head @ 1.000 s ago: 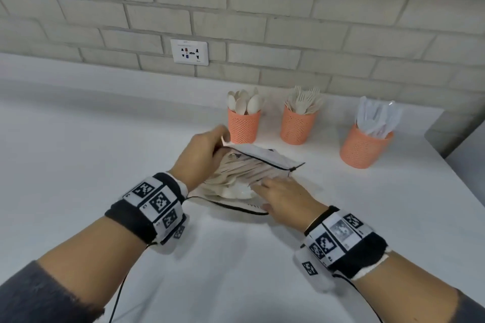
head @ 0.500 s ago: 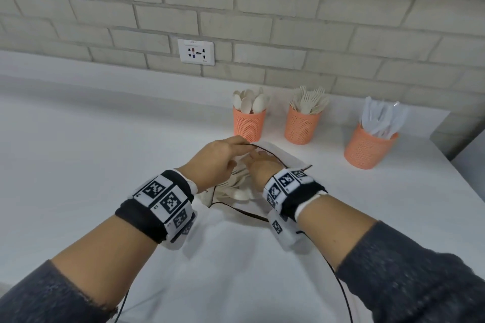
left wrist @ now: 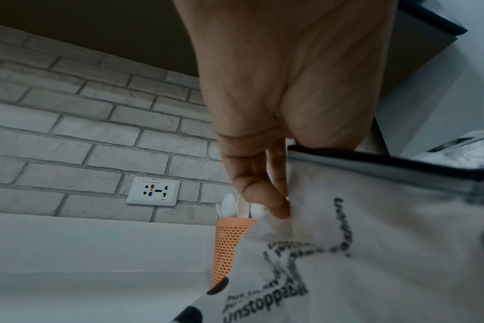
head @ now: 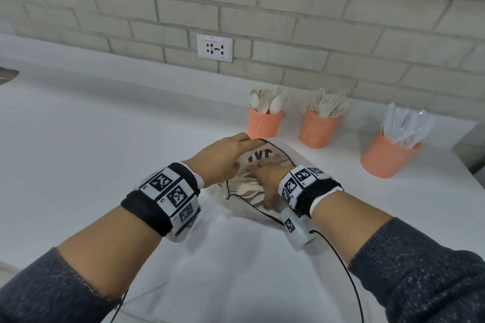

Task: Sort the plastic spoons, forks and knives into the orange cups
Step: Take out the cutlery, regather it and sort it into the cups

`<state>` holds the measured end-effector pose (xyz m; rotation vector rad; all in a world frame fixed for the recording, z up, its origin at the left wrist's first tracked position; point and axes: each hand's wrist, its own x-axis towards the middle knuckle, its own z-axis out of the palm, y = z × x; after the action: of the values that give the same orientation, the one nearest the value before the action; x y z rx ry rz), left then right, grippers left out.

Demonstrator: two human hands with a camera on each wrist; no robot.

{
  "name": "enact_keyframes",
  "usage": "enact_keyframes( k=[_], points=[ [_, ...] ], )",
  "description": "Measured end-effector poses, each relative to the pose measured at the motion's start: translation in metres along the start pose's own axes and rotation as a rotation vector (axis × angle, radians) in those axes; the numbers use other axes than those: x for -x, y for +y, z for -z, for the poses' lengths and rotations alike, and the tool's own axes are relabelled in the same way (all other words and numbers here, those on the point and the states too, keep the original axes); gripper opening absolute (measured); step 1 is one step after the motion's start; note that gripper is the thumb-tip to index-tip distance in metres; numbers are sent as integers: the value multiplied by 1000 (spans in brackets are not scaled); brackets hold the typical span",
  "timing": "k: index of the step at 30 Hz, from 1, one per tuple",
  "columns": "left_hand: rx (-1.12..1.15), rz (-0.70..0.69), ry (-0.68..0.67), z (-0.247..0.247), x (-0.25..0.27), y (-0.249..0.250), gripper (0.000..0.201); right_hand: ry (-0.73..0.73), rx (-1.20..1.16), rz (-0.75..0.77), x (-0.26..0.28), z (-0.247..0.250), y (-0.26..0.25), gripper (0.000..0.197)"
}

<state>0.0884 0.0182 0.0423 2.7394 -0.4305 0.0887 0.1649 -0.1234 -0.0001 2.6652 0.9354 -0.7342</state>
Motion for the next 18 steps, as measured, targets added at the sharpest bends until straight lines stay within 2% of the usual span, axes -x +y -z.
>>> enact_keyframes(
  k=[1,4,5,7,11,16,18],
  points=[
    [-3,-4,0,0,-1,0,72,8,-21,-8,3,0,-3,98],
    [-5,-29,-8,0,-1,2,71,57,-66,-36,3,-5,-5,61],
    [-7,-38,-6,1,-1,4,72,83,-47,-39,4,-7,-4,56],
    [-9,-60,5,2,-1,5,72,161,-54,-37,4,-15,-3,53],
    [-28,-90,5,4,2,5,67,239,-228,-50,13,-27,4,52],
    [-125,3,52,2,9,-12,68,224,-469,-77,23,-18,21,56],
    [-99,21,102,0,11,-12,71,286,-490,-78,22,-19,26,52]
  ],
)
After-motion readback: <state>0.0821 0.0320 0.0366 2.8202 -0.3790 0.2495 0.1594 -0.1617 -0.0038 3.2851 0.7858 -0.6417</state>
